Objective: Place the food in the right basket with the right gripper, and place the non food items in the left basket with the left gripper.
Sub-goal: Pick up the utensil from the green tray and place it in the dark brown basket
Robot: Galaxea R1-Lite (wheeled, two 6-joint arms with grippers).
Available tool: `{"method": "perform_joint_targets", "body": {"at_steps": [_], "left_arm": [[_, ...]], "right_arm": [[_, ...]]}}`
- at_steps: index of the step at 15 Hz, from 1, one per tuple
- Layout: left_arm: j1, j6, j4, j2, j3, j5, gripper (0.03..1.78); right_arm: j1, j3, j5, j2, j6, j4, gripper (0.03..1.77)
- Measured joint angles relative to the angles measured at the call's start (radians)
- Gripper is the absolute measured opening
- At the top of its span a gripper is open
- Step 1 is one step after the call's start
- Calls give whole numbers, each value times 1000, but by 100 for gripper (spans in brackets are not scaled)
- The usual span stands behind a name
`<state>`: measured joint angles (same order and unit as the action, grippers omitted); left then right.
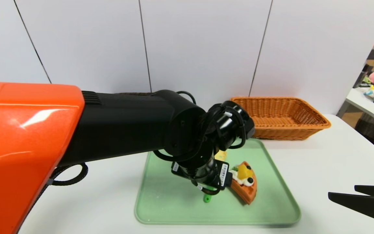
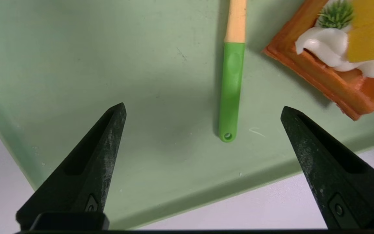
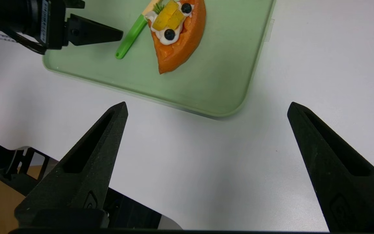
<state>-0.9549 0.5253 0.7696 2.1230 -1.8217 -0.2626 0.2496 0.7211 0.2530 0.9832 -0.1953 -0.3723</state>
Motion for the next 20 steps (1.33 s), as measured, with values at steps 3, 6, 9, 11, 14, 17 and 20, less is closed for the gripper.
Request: {"method": "perform_joint_targets", "body": {"at_steps": [3, 6, 9, 11, 14, 17, 20], "left_arm": [[-1, 1, -37, 34, 0, -36, 169], [-1, 5, -50, 64, -18, -52, 169], [-1, -1, -56, 90, -40, -53, 169], [-1, -5, -61, 105, -44, -55, 169], [0, -7, -67, 130, -51, -69, 169], [1, -19, -92, 143, -53, -74, 169], [5, -24, -100, 150, -59, -73, 169]], "right_arm": [[0, 0, 0, 0, 0, 0, 170], [0, 1, 0, -1, 0, 0, 170], [-1, 0, 0, -4, -1, -1, 170], [-1, 0, 0, -5, -3, -1, 170], [-1, -1, 0, -7, -5, -1, 170], [-1, 0, 0, -15, -4, -2, 170], [-2, 0, 0, -19, -4, -2, 170]]}}
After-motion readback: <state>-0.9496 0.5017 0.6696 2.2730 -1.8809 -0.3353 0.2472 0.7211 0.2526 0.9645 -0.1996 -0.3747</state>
